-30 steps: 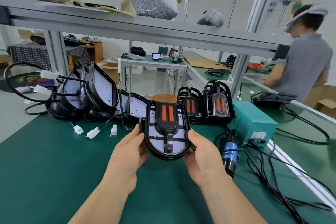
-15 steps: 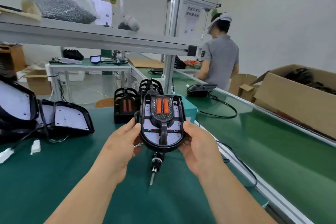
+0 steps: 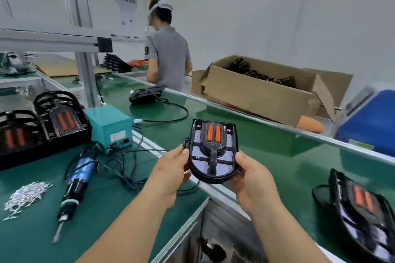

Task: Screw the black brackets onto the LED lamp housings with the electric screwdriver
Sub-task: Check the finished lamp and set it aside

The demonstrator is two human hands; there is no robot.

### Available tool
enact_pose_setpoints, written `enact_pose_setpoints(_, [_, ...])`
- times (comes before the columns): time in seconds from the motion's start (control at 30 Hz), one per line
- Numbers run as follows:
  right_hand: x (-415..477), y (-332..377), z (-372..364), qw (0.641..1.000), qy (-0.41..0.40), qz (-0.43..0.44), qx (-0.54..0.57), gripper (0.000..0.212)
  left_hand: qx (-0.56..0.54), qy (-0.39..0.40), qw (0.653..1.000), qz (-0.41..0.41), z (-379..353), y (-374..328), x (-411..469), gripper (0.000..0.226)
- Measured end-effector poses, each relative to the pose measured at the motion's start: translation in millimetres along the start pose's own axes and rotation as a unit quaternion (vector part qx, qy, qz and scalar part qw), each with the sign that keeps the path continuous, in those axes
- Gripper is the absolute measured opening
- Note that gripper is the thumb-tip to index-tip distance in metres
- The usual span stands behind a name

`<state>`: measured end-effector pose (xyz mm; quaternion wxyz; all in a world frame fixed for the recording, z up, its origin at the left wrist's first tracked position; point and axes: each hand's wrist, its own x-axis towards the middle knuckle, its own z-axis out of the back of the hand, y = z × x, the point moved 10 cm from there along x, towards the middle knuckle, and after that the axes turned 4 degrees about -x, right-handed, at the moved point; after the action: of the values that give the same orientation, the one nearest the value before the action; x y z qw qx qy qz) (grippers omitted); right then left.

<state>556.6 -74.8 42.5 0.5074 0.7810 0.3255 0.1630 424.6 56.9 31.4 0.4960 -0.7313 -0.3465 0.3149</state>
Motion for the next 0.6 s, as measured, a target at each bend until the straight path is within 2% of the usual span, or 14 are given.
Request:
enact_pose_setpoints(0.13, [-5, 17, 55, 0.998, -0.056, 0.033, 0.016, 0.042, 0.034, 0.061, 0.997, 0.039, -60, 29, 9, 0.038])
enact_pose_setpoints(0.3, [-16, 24, 111, 0.990, -0.130, 0.037, 0.043, 0.028, 0.054, 0.114, 0.990, 0.059, -113, 64, 14, 0.039])
enact_pose_setpoints(0.47, [-31, 20, 151, 0.975, -0.201, 0.053, 0.074, 0.026, 0.052, 0.160, 0.983, 0.078, -152, 90, 15, 0.042])
enact_pose_setpoints(0.6, [-36, 21, 163, 0.969, -0.226, 0.079, 0.059, 0.026, 0.069, 0.184, 0.976, 0.093, -168, 106, 18, 0.042])
